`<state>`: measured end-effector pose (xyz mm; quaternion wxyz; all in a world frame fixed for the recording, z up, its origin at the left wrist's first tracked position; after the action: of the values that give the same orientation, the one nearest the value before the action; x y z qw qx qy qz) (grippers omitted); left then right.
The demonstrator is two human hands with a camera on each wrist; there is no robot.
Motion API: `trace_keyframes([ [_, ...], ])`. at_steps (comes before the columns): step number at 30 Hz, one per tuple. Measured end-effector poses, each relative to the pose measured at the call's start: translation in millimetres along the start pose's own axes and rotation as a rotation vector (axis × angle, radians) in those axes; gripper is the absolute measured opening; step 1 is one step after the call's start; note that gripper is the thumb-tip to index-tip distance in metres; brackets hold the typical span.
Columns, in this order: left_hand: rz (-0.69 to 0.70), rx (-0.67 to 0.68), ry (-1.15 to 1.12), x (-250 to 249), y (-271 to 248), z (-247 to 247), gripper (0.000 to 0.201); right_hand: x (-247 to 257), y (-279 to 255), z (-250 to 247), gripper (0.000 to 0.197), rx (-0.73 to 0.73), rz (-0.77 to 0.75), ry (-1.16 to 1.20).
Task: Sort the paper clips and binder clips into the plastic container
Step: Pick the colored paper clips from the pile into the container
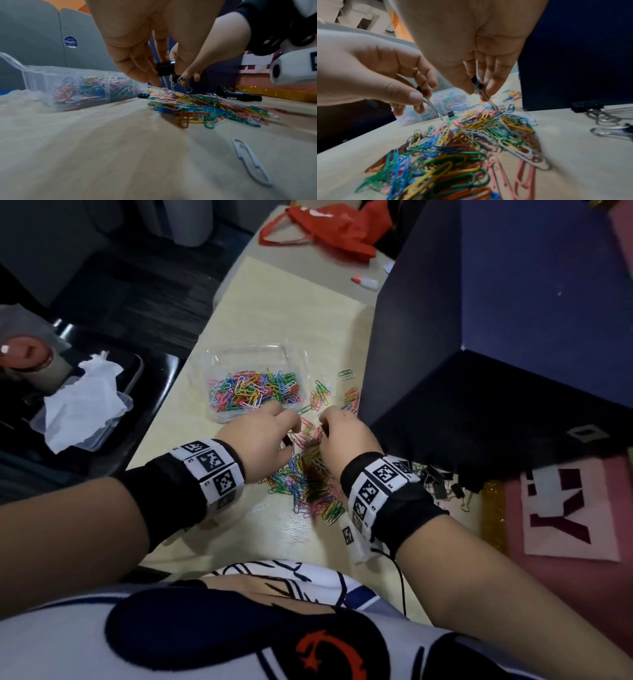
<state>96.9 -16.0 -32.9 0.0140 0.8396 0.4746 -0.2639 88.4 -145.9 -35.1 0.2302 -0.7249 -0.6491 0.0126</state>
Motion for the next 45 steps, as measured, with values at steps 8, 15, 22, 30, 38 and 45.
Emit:
trace_keyframes([
  [8,0.046,0.005,0.052,-10,-2,-1,0.019,-19,-17,-12,0.028,-0.085,0.062,0.244],
  [15,0.036,-0.012,0.02,-14,-6,0,0.021,-22,-27,-9,0.047,-0.104,0.035,0.383],
  [22,0.034,-0.029,-0.001,-18,-3,7,0.023,-22,-36,-4,0.047,-0.055,-0.005,0.366],
  [30,0.023,-0.026,0.048,-27,4,14,0.024,-39,-51,-6,0.018,-0.104,-0.029,0.396],
  [38,0.088,0.092,0.052,-68,23,28,0.02,-103,-68,-13,0.014,-0.198,0.25,0.42],
  [45,0.034,0.213,-0.416,-107,39,55,0.038,-149,-96,-24,0.03,-0.352,0.524,0.403],
])
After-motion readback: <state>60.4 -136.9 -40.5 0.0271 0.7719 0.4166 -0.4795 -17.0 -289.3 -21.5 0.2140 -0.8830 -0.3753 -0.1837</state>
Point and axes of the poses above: each hand's wrist, its own y-axis towards the middle knuckle, its own z-axis out of the palm, x = y × z, the point moved 7 cm from there along y, towards the middle knuckle, and after that the axes turned 5 degrees about x, right-handed, at the moved point
